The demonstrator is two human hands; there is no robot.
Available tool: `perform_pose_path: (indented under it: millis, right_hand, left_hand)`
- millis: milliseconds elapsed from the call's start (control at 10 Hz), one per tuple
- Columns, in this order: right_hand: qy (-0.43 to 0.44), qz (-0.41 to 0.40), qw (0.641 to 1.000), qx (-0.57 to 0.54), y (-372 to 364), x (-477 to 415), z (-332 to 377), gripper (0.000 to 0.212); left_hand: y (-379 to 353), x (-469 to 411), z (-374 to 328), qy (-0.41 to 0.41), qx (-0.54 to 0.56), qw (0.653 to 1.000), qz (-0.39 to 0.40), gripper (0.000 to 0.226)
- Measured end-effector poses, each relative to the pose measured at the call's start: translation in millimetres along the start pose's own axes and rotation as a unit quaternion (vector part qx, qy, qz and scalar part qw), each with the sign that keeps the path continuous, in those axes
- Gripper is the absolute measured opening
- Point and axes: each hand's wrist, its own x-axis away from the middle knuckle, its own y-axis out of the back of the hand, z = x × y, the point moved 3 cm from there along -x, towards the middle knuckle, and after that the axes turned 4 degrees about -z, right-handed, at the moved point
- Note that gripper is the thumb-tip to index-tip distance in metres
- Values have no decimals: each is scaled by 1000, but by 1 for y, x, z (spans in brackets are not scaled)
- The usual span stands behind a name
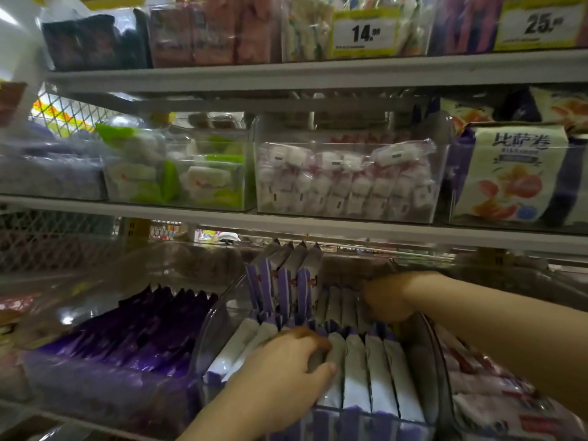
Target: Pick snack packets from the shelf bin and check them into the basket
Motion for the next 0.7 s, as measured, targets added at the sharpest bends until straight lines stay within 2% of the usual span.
perform_pose_path:
  millis: [200, 500, 600, 700]
  right_hand:
    - [15, 38, 995, 94, -9, 19, 9, 31]
    - [10, 107, 990, 90, -6, 14, 16, 37]
    - [7, 102, 993, 64, -5, 14, 20, 35]
    - [-14, 16, 1000, 16, 0, 31, 20, 32]
  left_hand:
    - [0, -1, 0, 5, -7, 1000, 14, 46]
    - [-2, 0, 2, 3, -23, 1000, 2, 50]
    - [1, 4, -3, 8, -28, 999, -17, 47]
    - [8, 13, -11, -1, -33, 999, -30, 38]
